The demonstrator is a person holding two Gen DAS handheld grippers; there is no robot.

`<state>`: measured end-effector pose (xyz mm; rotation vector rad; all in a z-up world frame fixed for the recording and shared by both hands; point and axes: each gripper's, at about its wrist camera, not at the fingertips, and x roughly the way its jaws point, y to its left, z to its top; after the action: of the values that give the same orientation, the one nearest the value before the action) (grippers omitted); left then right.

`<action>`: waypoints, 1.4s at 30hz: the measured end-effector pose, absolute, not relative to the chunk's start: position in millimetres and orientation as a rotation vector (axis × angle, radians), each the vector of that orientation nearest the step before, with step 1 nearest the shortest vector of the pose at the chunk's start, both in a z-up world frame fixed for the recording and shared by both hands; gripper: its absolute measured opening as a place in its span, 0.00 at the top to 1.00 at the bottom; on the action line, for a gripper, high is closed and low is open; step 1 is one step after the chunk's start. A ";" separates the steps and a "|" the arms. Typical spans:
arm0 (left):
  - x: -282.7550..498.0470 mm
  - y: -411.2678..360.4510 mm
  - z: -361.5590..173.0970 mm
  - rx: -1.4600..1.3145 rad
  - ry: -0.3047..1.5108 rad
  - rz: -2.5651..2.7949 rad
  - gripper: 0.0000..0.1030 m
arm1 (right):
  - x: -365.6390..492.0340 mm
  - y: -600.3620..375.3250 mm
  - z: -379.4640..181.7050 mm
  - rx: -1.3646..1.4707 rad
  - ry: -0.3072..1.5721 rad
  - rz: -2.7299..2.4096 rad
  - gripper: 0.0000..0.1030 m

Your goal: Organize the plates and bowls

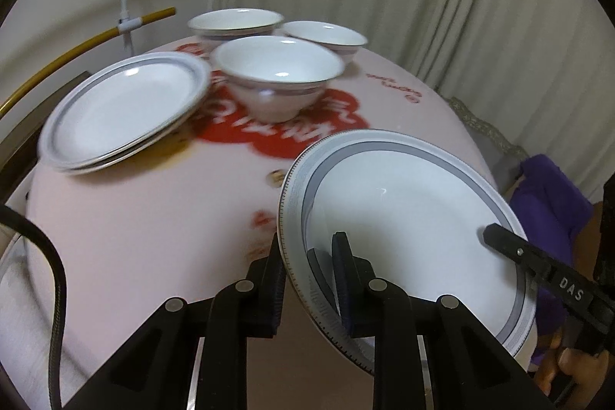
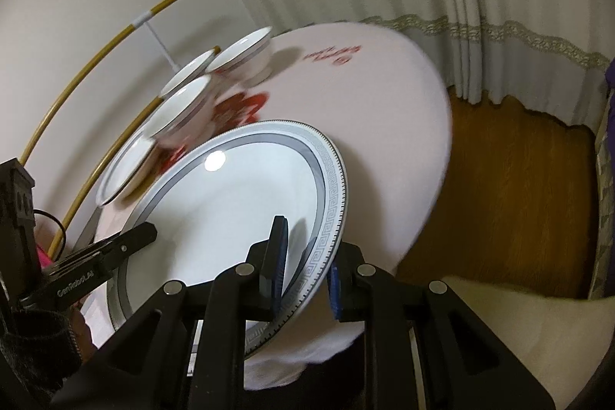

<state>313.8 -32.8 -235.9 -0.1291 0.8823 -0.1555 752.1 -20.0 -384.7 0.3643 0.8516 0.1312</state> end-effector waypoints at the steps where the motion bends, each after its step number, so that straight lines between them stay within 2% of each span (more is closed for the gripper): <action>1: 307.8 -24.4 -234.9 -0.130 0.877 -0.146 0.81 | 749.5 -10.1 -386.3 0.366 0.853 0.140 0.82; 8: 290.1 15.9 -233.4 -0.161 0.872 -0.112 0.81 | 750.8 28.7 -392.7 0.365 0.855 0.170 0.82; 20: 298.8 27.5 -242.0 -0.189 0.864 -0.145 0.79 | 758.3 38.5 -398.5 0.357 0.840 0.164 0.83; 26: 295.6 38.5 -242.0 -0.207 0.836 -0.186 0.83 | 754.8 40.6 -395.4 0.338 0.838 0.158 0.83; 42: 253.7 79.2 -204.1 -0.230 0.736 -0.170 0.85 | 739.9 74.1 -363.3 0.342 0.813 0.209 0.82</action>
<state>253.7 79.2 -204.1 -0.2302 0.7365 -0.1705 739.9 74.1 -363.3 0.3416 0.8128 0.2086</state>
